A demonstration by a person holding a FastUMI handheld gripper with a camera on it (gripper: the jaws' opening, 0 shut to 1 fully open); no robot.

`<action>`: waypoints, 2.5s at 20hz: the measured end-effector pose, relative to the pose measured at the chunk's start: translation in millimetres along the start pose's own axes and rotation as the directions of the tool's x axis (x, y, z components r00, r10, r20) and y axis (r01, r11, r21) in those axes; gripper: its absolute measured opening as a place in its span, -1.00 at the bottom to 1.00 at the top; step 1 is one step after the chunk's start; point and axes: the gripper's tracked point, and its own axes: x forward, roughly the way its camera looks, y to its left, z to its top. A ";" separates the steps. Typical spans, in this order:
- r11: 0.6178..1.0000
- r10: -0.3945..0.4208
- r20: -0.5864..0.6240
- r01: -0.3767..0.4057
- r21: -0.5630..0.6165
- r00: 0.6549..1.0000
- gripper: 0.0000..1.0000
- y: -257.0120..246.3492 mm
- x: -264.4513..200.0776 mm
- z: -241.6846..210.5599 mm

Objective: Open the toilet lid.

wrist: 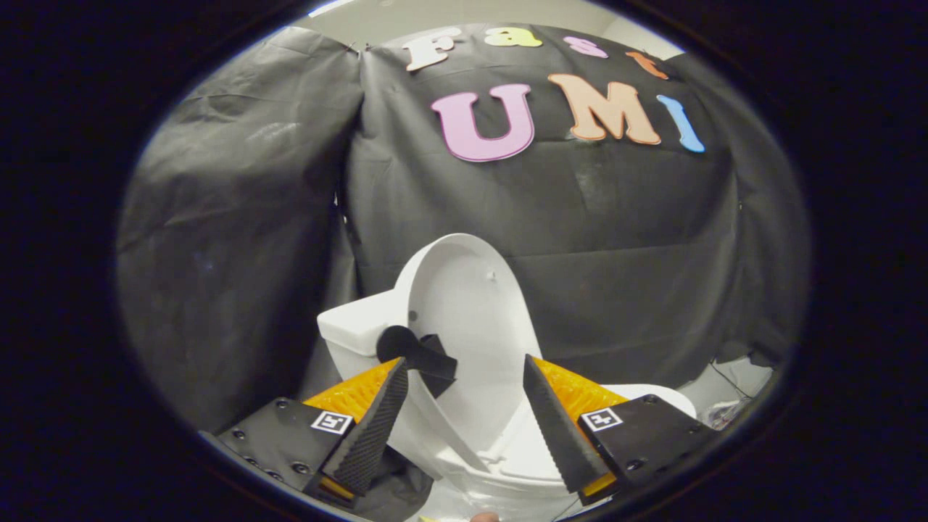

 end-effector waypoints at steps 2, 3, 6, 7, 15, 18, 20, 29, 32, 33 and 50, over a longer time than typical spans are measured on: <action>1.000 -0.023 0.005 0.023 0.005 1.000 0.97 -17.3 -9.9 1.8; 0.999 -0.037 0.006 0.037 0.010 0.999 0.97 -26.4 -15.8 3.7; 0.997 -0.072 0.012 0.072 0.038 0.997 0.97 -51.7 -31.6 6.3; 0.995 -0.085 0.015 0.085 0.044 0.996 0.97 -59.2 -37.4 7.9; 0.988 -0.139 0.037 0.136 0.068 0.990 0.97 -107.3 -80.8 16.5; 0.988 -0.143 0.037 0.140 0.068 0.989 0.97 -121.6 -96.8 14.7; 0.988 -0.140 0.041 0.138 0.064 0.989 0.97 -129.6 -107.5 13.5; 0.990 -0.123 0.014 0.121 0.071 0.992 0.97 -162.1 -153.4 -21.4; 0.984 -0.130 -0.013 0.130 0.118 0.991 0.97 -172.2 -166.8 -42.9; 0.981 -0.129 -0.013 0.129 0.146 0.992 0.97 -174.2 -171.6 -45.7; 0.987 -0.155 0.021 0.154 0.046 0.988 0.97 -184.0 -187.3 -53.5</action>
